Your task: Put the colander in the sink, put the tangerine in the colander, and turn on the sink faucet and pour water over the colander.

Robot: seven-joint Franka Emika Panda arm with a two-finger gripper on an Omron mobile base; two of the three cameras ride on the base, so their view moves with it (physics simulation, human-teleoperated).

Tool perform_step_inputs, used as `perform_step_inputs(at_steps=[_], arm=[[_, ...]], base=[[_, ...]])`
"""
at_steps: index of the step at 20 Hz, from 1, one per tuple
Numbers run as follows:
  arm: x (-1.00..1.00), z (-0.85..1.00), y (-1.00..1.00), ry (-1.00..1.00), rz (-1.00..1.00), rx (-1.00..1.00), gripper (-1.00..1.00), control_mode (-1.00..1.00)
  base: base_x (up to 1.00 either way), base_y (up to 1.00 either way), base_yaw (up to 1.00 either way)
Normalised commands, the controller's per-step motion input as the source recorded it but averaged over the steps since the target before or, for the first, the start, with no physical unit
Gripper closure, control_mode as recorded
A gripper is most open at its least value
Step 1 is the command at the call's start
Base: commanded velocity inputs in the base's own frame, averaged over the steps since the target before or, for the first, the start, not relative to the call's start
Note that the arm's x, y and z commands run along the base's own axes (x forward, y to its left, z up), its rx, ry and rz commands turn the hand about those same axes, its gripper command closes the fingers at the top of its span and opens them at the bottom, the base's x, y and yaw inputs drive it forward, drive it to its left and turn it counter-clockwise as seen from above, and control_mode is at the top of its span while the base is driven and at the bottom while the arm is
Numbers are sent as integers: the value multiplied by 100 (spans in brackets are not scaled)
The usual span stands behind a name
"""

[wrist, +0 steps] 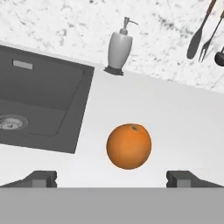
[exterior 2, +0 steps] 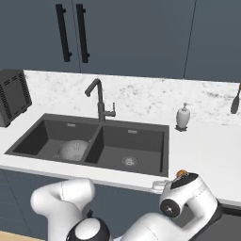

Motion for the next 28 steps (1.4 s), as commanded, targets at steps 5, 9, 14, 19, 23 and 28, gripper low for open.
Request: perform_step_inputs(at_steps=[5, 9, 14, 19, 23, 28], arm=[[24, 12, -60, 9, 8, 39, -100, -100], [28, 5, -43, 1, 8, 34, -100, -100], [26, 0, -29, 2, 10, 29, -100, -100], [36, 10, -24, 3, 11, 27, -100, -100], [42, 11, -25, 9, 10, 25, -100, -100], [35, 2, -29, 11, 9, 24, -100, -100]], base=[[0, 0, 0], [0, 0, 0], [0, 0, 0], [0, 0, 0], [0, 0, 0], [0, 0, 0]])
